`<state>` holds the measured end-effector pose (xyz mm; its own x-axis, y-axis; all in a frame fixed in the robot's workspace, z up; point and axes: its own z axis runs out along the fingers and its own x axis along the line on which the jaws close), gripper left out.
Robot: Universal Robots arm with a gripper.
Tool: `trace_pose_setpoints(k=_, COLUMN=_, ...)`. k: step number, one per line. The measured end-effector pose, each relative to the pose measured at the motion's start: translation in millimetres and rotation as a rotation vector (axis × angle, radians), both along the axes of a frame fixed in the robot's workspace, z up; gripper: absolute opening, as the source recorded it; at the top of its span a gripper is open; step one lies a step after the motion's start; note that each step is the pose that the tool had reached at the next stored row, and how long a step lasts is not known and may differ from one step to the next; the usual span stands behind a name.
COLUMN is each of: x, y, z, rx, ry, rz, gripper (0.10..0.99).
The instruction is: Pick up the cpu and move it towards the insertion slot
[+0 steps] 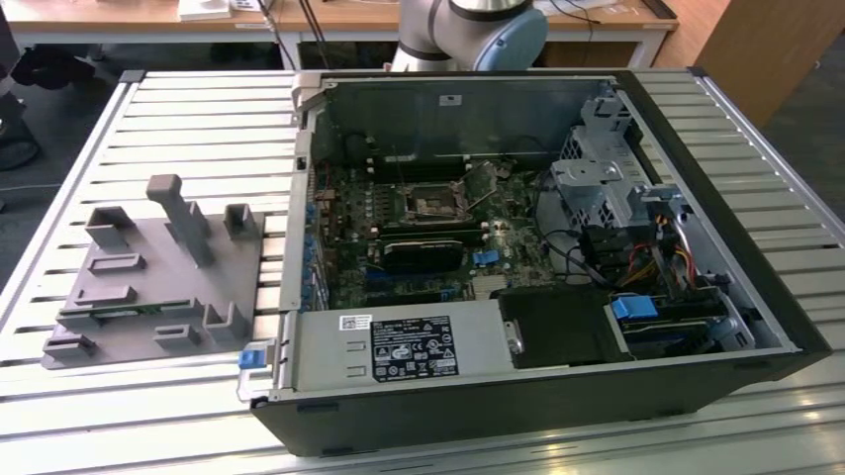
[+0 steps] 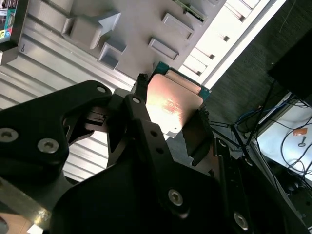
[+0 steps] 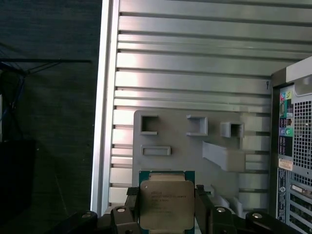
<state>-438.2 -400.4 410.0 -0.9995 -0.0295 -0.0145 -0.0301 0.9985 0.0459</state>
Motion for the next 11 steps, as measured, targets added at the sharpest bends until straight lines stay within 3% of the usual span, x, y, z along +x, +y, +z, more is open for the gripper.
trace_pose_setpoints(k=11, x=17.0, y=0.0, z=0.0, rx=0.000, ry=0.0000, rz=0.000, gripper=0.537)
